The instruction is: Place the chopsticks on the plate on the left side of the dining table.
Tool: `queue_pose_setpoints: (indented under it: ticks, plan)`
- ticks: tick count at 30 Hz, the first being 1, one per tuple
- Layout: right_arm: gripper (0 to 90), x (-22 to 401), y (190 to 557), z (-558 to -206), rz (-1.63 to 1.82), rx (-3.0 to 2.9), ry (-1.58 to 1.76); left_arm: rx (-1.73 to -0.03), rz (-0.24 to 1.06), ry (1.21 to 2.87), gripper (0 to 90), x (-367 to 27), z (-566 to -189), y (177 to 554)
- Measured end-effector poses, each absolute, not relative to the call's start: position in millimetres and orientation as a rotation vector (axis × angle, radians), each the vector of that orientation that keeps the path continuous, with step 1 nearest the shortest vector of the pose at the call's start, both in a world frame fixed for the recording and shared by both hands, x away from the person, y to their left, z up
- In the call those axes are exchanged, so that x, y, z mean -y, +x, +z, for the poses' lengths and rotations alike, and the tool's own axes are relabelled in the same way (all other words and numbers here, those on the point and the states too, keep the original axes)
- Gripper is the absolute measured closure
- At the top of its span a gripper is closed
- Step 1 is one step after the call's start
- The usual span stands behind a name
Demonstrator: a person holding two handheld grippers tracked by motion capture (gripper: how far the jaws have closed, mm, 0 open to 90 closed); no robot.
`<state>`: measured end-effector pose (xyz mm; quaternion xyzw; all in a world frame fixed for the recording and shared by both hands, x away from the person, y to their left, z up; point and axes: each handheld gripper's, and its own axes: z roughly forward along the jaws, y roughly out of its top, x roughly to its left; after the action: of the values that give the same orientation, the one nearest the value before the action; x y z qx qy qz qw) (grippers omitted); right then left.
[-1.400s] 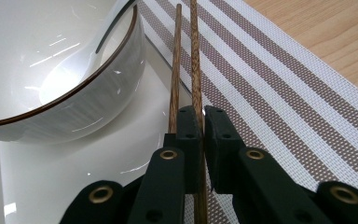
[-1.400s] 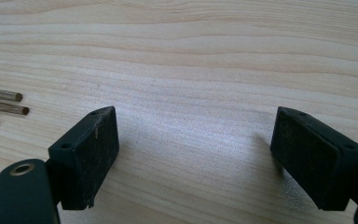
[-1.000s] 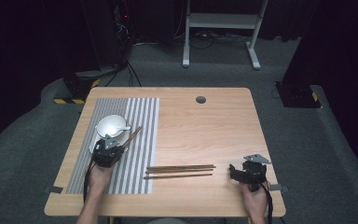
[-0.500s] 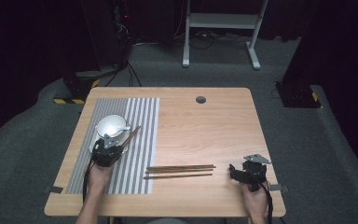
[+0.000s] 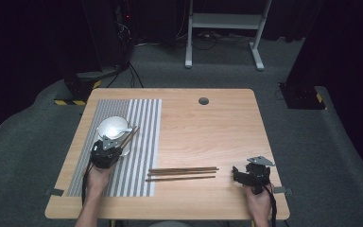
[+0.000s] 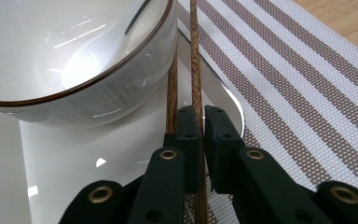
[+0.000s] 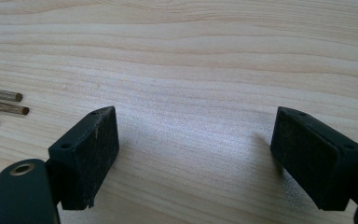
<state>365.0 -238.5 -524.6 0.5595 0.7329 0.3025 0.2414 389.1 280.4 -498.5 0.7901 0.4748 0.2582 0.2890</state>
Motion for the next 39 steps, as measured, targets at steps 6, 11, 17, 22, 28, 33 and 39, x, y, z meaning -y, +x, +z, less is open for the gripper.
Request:
queue_pose_setpoints:
  ticks: [6, 11, 17, 22, 28, 33, 39]
  plan:
    - [15.1, 238.5, 364.9, -524.6, 0.828, -2.004, 1.531, -1.273, 0.698, 2.111, 84.1, -281.6, -499.2, 389.8]
    - [15.1, 238.5, 364.9, -524.6, 0.828, -2.004, 1.531, -1.277, 0.707, 2.107, 83.9, -282.7, -499.1, 390.0]
    - [15.1, 238.5, 364.9, -524.6, 0.828, -2.004, 1.530, -1.275, 0.716, 2.109, 83.2, -283.5, -498.3, 389.7]
    - [15.1, 238.5, 364.9, -524.6, 0.828, -2.004, 1.530, -1.261, 0.735, 2.139, 81.2, -281.0, -498.9, 390.4]
    - [15.1, 238.5, 364.9, -524.6, 0.827, -2.005, 1.530, -1.247, 0.758, 2.150, 80.7, -278.7, -498.7, 389.6]
    - [15.1, 238.4, 364.9, -524.5, 0.828, -2.004, 1.532, -1.245, 0.772, 2.140, 78.6, -279.2, -498.0, 387.9]
    - [15.1, 238.5, 364.9, -524.6, 0.828, -2.004, 1.530, -1.260, 0.792, 2.122, 75.3, -281.1, -497.4, 387.0]
